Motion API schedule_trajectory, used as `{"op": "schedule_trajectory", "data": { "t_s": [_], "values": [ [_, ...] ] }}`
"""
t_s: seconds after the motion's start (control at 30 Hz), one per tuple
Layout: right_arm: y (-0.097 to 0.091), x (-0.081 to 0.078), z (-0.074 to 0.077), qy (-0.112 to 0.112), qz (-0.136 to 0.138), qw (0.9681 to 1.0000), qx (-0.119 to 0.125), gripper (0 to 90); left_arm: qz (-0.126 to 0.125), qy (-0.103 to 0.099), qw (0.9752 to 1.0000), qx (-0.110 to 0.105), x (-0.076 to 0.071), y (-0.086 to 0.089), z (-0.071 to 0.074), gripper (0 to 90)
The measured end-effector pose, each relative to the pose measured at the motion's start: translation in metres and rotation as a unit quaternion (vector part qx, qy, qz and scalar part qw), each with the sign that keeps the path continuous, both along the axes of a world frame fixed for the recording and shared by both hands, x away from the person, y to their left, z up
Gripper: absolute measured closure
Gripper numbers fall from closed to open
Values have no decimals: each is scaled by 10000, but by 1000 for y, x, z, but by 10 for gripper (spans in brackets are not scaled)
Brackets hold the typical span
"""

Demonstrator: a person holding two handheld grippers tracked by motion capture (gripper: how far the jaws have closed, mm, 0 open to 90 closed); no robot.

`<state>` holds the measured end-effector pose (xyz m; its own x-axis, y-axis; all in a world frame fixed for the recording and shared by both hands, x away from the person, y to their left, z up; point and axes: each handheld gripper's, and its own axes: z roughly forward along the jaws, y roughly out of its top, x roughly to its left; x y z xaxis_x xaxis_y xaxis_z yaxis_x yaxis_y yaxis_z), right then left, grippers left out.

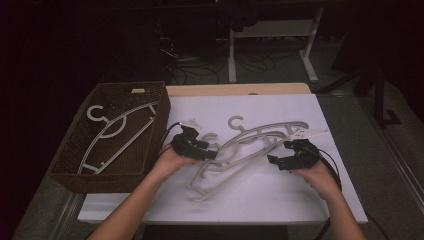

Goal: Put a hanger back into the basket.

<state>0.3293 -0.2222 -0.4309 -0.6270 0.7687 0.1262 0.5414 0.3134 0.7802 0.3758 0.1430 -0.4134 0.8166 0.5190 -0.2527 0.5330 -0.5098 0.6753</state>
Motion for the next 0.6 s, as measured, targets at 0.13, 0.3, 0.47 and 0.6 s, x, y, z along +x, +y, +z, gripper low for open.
{"op": "schedule_trajectory", "data": {
  "t_s": [0.13,0.3,0.47,0.6],
  "values": [
    [1,0,0,20,-5,10000,-16,129,4,-59,9999,121,-12,3,-8,378],
    [1,0,-1,27,-2,10000,-34,129,-34,-48,9994,354,-15,2,-16,401],
    [0,0,-1,28,4,10000,-54,128,-23,-103,9983,573,-16,-1,-23,459],
    [0,0,-2,32,7,10000,-53,128,-39,-155,9972,729,-17,-3,-26,520]
  ]
}}
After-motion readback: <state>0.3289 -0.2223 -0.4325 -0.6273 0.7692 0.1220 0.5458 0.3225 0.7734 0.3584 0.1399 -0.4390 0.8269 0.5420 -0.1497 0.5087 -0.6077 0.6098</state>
